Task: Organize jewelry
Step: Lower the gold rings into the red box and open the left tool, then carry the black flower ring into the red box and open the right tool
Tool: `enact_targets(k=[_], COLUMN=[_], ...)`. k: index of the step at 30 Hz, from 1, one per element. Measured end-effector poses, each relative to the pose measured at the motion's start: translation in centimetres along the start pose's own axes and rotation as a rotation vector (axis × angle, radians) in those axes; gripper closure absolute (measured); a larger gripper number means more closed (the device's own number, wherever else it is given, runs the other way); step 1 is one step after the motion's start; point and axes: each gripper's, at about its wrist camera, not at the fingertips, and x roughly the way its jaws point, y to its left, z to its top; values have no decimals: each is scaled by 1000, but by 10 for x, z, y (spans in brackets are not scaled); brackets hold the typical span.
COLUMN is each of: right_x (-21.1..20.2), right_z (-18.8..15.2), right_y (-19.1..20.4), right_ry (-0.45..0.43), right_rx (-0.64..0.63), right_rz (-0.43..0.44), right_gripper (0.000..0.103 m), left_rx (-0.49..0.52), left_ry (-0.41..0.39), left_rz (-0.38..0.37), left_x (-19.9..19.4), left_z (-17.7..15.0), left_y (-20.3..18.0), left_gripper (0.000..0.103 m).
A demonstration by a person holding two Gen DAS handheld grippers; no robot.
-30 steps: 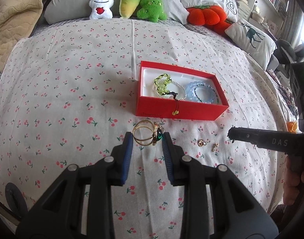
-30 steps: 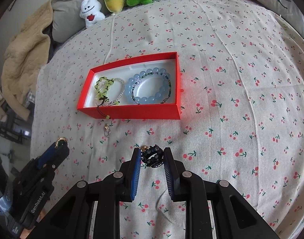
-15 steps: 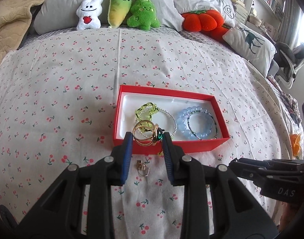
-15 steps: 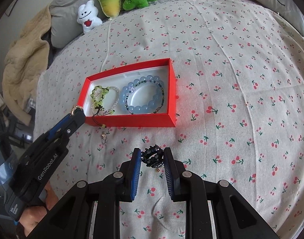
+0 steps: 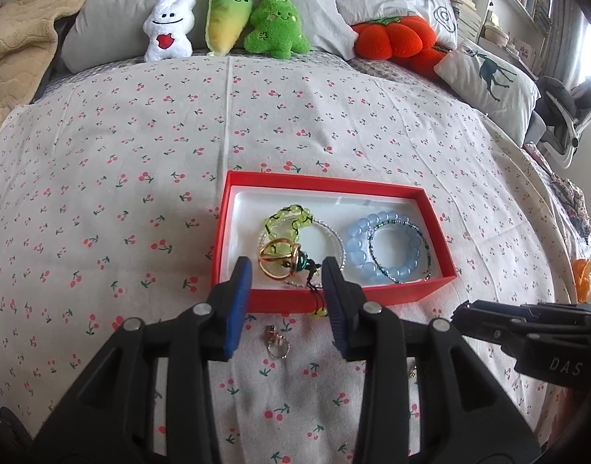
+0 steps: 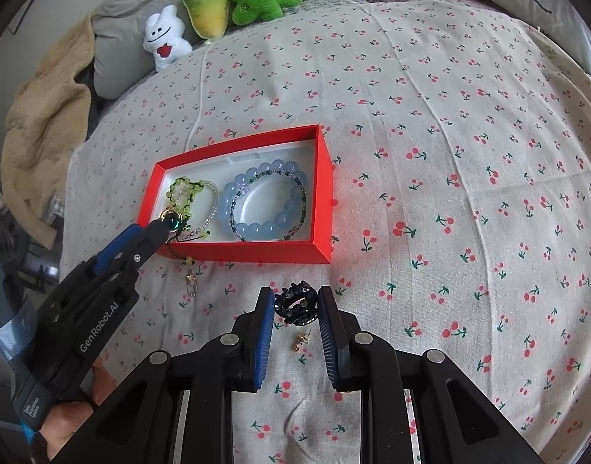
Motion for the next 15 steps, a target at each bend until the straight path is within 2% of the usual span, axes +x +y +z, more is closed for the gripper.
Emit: enact_targets(k=[4, 7, 15], right_x=[-8, -13, -4], right_z=[6, 14, 29], right_y=[4, 7, 21], right_ry=[-47, -89, -142], right_rx=[-2, -7, -39], right_rz=[5, 8, -23], right_gripper=[80, 80, 80], left_rx=[3, 4, 5], left_ry=[2, 23, 107], left_rz=[9, 24, 54], left_x=[-13, -19, -20], left_z=[-4, -10, -26], left_y=[3, 6, 21], left_gripper=[46, 40, 35])
